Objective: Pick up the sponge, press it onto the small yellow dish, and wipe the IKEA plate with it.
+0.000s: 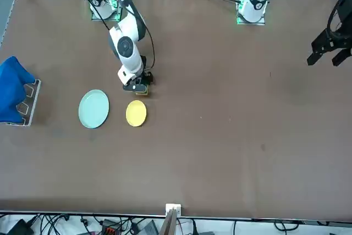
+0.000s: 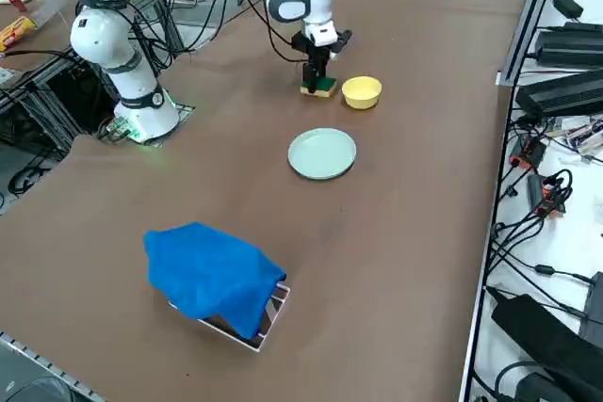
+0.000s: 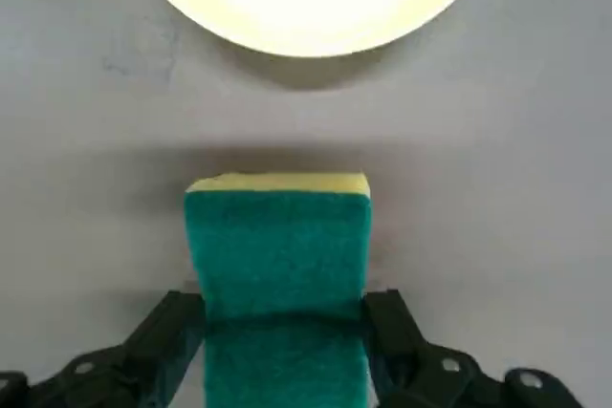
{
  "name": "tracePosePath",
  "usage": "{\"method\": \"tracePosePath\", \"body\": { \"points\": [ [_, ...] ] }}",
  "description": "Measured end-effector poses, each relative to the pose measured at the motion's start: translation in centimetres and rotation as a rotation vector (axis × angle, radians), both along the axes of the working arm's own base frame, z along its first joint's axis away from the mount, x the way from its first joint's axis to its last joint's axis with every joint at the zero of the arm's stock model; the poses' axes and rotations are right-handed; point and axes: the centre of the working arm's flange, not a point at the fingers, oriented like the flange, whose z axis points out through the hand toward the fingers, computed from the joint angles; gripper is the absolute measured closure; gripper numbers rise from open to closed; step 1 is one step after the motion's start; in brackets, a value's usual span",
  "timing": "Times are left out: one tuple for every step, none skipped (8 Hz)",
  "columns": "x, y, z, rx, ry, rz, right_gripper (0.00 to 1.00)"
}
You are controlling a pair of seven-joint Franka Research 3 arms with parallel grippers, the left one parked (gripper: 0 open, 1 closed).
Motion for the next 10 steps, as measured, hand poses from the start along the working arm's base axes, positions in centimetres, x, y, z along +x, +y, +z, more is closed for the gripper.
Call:
{"method": "tracePosePath", "body": {
  "points": [
    [-0.15,-0.09,-0.15,-0.002,0.003,0.000,0.00],
    [-0.21,-0.13,-0.21,-0.003,0.004,0.000,0.00],
    [-0.23,-0.14,-0.23,-0.003,0.004,0.000,0.00],
    [-0.25,-0.15,-0.25,-0.003,0.005,0.000,0.00],
    [-0.26,-0.16,-0.26,-0.003,0.005,0.000,0.00],
    [-0.28,-0.18,-0.29,-0.004,0.005,0.000,0.00],
    [-0.32,-0.20,-0.34,-0.004,0.006,0.000,0.00],
    [-0.36,-0.23,-0.43,-0.005,0.008,0.000,0.00],
    [-0.40,-0.25,-0.52,-0.006,0.010,0.000,0.00],
    [-0.43,-0.27,-0.66,-0.007,0.011,0.000,0.00]
  ]
}}
